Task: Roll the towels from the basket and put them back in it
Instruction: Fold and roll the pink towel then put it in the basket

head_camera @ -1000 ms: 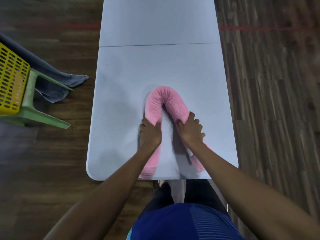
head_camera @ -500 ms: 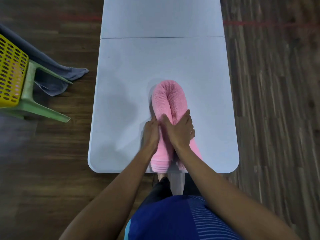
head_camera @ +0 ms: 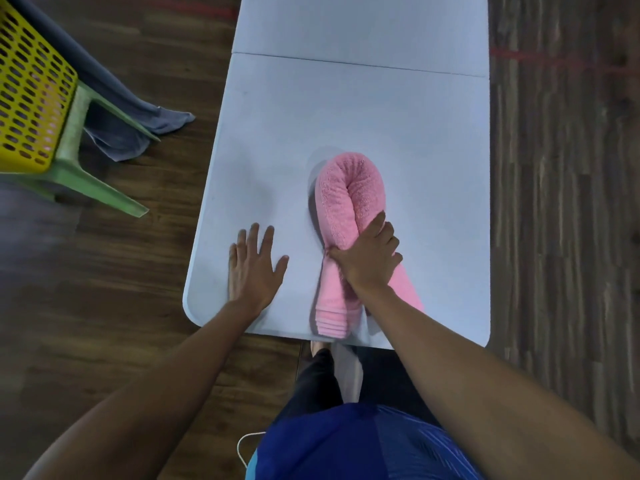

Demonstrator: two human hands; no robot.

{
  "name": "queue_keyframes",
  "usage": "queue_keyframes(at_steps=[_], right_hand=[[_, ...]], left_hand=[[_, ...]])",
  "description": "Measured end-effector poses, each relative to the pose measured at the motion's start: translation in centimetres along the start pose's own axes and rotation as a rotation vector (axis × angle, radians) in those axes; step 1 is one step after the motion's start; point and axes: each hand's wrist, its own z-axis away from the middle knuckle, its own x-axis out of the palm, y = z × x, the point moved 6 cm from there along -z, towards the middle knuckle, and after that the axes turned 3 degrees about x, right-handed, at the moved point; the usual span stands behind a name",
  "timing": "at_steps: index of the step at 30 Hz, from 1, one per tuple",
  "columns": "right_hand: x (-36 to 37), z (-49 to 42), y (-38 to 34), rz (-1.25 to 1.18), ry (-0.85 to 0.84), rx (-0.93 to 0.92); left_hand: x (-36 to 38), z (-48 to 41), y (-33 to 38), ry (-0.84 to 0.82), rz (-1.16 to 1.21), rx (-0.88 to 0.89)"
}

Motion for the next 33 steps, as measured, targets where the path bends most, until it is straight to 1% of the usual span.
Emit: queue_keyframes(at_steps=[4, 7, 9, 13, 15, 19, 21, 23, 25, 27, 31, 33], right_hand=[[-0.3, -0.9, 0.3, -0.009, 0.031, -0.072], [-1.0, -1.8, 0.6, -0.089, 0.014, -0.117], [-1.8, -2.1, 0.8, -0.155, -0.006, -0.142], [-3.3, -0.5, -1.5, -0.211, -0.081, -0.258], [-3.0, 1.2, -3.6, -0.228, -0.144, -0.342], [-0.9, 6.8, -10.7, -0.288, -0.29, -0.513], [0.9, 10.4, -15.9, -0.395, -0.446, -0.682], [4.4, 13.3, -21.0, -0.488, -0.556, -0.852], [5.9, 16.3, -24.5, -0.369, -0.594, -0.805], [8.0, 19.5, -28.1, -0.315, -0.564, -0.816], [12.0, 25.9, -37.0, -0.305, -0.552, -0.883], [14.2, 28.3, -41.6, -0.323, -0.537, -0.881]], left_hand=[[0.0, 0.0, -0.1, 0.0, -0.01, -0.027], [-0.9, 0.2, 0.0, -0.013, 0.048, -0.043], [-2.3, 1.1, -0.1, 0.017, 0.09, -0.067], [-6.1, 4.4, -1.5, 0.115, 0.147, -0.174], [-8.2, 6.5, -3.4, 0.151, 0.195, -0.276], [-12.3, 11.6, -9.3, 0.276, 0.351, -0.481], [-14.1, 14.0, -12.8, 0.336, 0.351, -0.545], [-15.8, 16.4, -17.0, 0.389, 0.342, -0.623], [-17.1, 18.6, -21.5, 0.43, 0.331, -0.689], [-18.1, 20.6, -26.3, 0.461, 0.334, -0.731], [-21.0, 23.5, -36.1, 0.486, 0.329, -0.761], [-23.0, 24.1, -41.1, 0.471, 0.305, -0.763]])
